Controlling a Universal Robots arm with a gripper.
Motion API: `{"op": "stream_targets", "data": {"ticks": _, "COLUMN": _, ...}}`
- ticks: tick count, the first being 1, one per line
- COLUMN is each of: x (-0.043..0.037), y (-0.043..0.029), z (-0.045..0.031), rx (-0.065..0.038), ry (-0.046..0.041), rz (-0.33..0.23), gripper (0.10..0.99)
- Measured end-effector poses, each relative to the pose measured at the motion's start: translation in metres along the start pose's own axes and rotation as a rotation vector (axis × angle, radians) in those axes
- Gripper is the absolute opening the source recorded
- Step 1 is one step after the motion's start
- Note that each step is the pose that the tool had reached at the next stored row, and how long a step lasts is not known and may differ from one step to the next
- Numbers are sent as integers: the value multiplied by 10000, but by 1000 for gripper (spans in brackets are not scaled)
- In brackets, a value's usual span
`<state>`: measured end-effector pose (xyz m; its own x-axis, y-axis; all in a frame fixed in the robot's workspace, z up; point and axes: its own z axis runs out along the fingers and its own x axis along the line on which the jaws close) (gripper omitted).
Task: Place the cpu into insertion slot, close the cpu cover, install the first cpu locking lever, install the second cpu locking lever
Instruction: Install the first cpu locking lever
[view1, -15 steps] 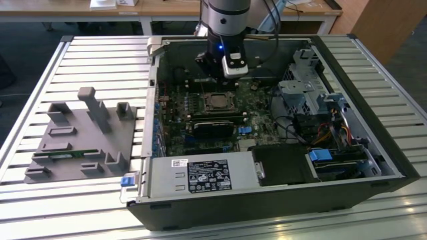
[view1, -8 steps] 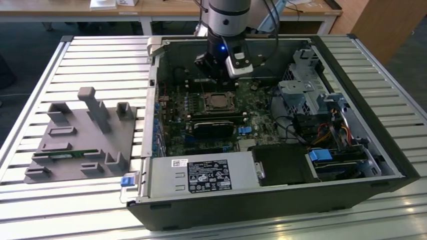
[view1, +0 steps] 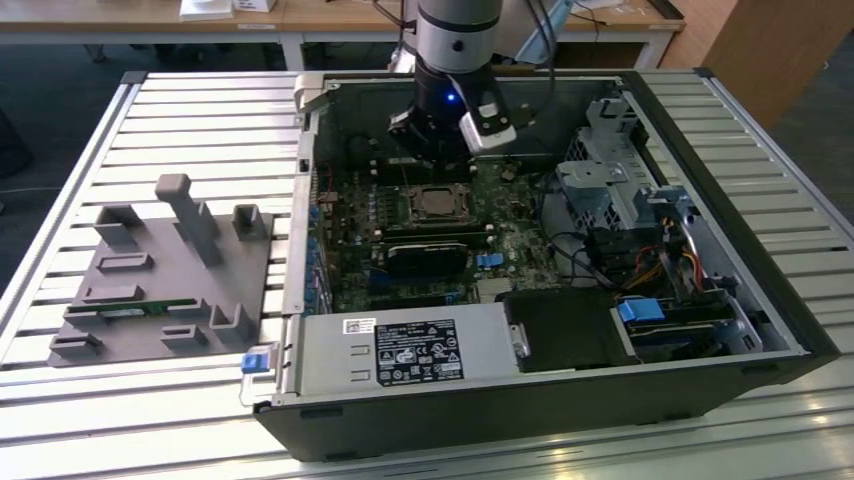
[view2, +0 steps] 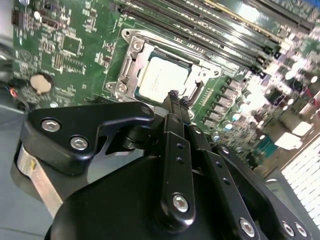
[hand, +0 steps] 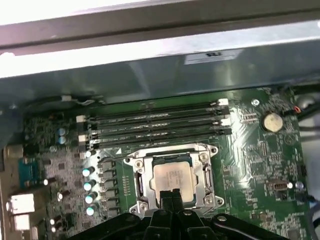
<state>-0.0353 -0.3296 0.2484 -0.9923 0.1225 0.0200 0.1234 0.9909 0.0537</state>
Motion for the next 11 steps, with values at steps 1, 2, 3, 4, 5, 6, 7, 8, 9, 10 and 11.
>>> {"op": "stream_targets", "data": {"ticks": 1, "x": 0, "y": 0, "z": 1, "rx": 4, "ry": 10, "rz": -179, "gripper": 106}}
{"op": "stream_targets", "data": {"ticks": 2, "x": 0, "y": 0, "z": 2, "rx": 8, "ry": 20, "rz": -358, "gripper": 106}}
{"op": "stream_targets", "data": {"ticks": 3, "x": 0, "y": 0, "z": 3, "rx": 11, "ry": 29, "rz": -539, "gripper": 106}}
{"op": "stream_targets", "data": {"ticks": 4, "x": 0, "y": 0, "z": 4, "rx": 15, "ry": 40, "rz": -732, "gripper": 106}}
{"op": "stream_targets", "data": {"ticks": 5, "x": 0, "y": -1, "z": 4, "rx": 19, "ry": 47, "rz": -867, "gripper": 106}}
{"op": "stream_targets", "data": {"ticks": 6, "x": 2, "y": -1, "z": 5, "rx": 20, "ry": 50, "rz": -916, "gripper": 106}}
{"op": "stream_targets", "data": {"ticks": 7, "x": 9, "y": -2, "z": 6, "rx": 18, "ry": 50, "rz": -933, "gripper": 106}}
{"op": "stream_targets", "data": {"ticks": 8, "x": 23, "y": -3, "z": 6, "rx": 17, "ry": 50, "rz": -936, "gripper": 106}}
{"op": "stream_targets", "data": {"ticks": 9, "x": 37, "y": -5, "z": 7, "rx": 17, "ry": 50, "rz": -937, "gripper": 106}}
{"op": "stream_targets", "data": {"ticks": 10, "x": 59, "y": -8, "z": 6, "rx": 19, "ry": 51, "rz": -937, "gripper": 106}}
{"op": "stream_targets", "data": {"ticks": 11, "x": 85, "y": -11, "z": 7, "rx": 19, "ry": 51, "rz": -938, "gripper": 106}}
